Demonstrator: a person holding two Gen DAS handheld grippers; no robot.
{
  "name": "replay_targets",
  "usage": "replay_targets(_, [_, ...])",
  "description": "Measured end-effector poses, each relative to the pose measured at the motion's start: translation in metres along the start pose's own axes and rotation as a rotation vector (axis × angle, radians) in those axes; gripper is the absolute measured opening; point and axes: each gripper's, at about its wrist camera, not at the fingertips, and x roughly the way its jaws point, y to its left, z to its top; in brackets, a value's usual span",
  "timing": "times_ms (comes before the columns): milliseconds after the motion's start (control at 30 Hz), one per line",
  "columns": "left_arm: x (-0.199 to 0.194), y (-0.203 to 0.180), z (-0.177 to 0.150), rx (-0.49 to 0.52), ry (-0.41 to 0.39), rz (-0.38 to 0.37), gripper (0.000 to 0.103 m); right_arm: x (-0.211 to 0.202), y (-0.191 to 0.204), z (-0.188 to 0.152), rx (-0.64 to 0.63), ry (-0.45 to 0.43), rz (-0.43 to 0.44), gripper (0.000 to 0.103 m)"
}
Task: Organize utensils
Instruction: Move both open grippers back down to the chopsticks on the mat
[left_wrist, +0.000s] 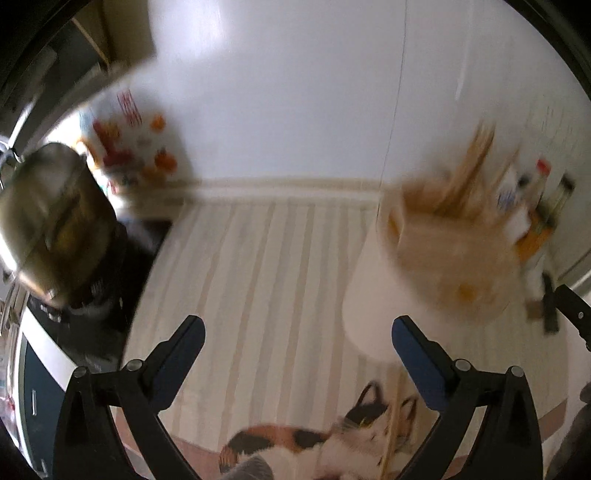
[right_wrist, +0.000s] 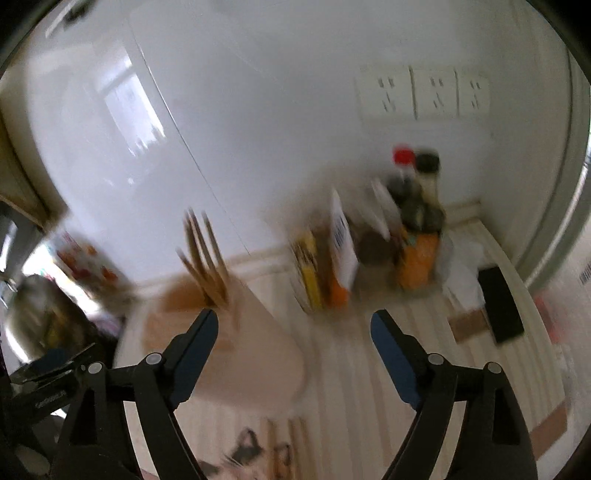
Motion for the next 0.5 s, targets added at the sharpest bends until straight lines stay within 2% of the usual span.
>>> replay_targets(200, [0.05, -0.01, -0.055, 0.056, 0.146, 0.052, 0.103, 0.048, -0.021, -0.069, 0.011, 0.243, -0.018, 0.086])
replay_targets(267, [0.067, -0.015, -0.074, 0.066, 0.21, 0.044, 0.103, 0.068, -0.028, -0.095, 0.031, 0.344, -0.002, 0.076])
replay_targets(333, [0.08, -0.019, -0.09, 0.066, 0.271, 0.016, 0.102, 0.09, -0.033, -0.12, 0.035, 0.447, -0.005, 0.058])
replay_targets(367, [0.086, -0.021, -0.098, 0.069, 0.297, 0.007, 0.1, 0.098, -0.035, -0.13, 0.036, 0.485, -0.003, 0.055])
replay_targets(433, [0.094, -0.025, -0.109, 0.074, 0.328, -0.012, 0.093, 0.113, -0.036, -0.152, 0.027, 0.557, -0.003, 0.048])
replay_targets(500, [0.101, -0.029, -0.119, 0.079, 0.36, -0.038, 0.08, 0.124, -0.034, -0.168, 0.01, 0.604, 0.002, 0.044])
